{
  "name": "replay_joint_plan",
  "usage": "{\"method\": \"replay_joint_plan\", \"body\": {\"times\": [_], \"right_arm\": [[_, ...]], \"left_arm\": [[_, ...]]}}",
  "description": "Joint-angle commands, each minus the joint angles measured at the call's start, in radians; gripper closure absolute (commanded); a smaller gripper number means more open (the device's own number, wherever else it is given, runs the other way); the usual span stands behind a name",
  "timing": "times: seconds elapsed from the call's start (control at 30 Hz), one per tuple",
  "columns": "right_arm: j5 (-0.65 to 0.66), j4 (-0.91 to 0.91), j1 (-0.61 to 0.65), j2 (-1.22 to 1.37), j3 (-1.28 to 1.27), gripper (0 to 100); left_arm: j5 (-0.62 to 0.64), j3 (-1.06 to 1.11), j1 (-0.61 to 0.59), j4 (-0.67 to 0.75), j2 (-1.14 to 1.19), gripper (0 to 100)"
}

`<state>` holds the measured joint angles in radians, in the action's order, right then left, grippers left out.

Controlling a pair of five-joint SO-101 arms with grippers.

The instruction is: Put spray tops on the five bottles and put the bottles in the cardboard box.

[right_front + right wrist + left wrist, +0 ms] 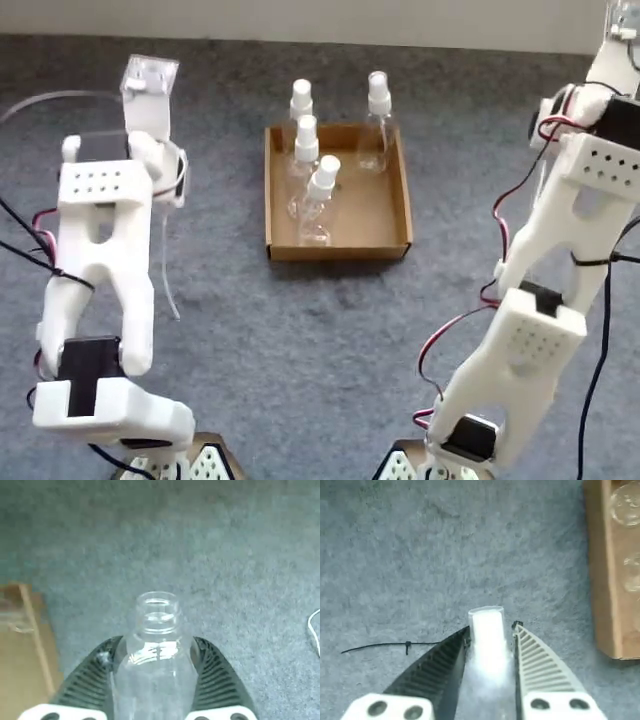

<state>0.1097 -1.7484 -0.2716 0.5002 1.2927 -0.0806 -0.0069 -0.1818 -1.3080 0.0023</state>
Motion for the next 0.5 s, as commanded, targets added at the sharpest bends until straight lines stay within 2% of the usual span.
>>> {"method": "replay_joint_plan", "body": {"times": [0.0,0.07,0.2,0.3,0.47], "right_arm": [[-0.084,-0.019,0.051,-0.193,0.041,99.5],[-0.087,-0.021,0.082,-0.28,-0.071,99.5],[-0.086,-0.015,0.16,-0.538,-0.529,99.5],[-0.071,0.031,0.278,-0.748,-0.854,99.5],[0.063,0.257,0.529,-1.078,-1.349,99.5]], "left_arm": [[0.049,-0.384,0.088,-0.233,-0.062,90],[0.057,-0.487,0.137,-0.308,-0.119,90],[0.058,-0.595,0.277,-0.433,-0.255,90],[0.058,-0.595,0.344,-0.439,-0.357,90],[0.055,-0.596,0.406,-0.439,-0.47,90]]}}
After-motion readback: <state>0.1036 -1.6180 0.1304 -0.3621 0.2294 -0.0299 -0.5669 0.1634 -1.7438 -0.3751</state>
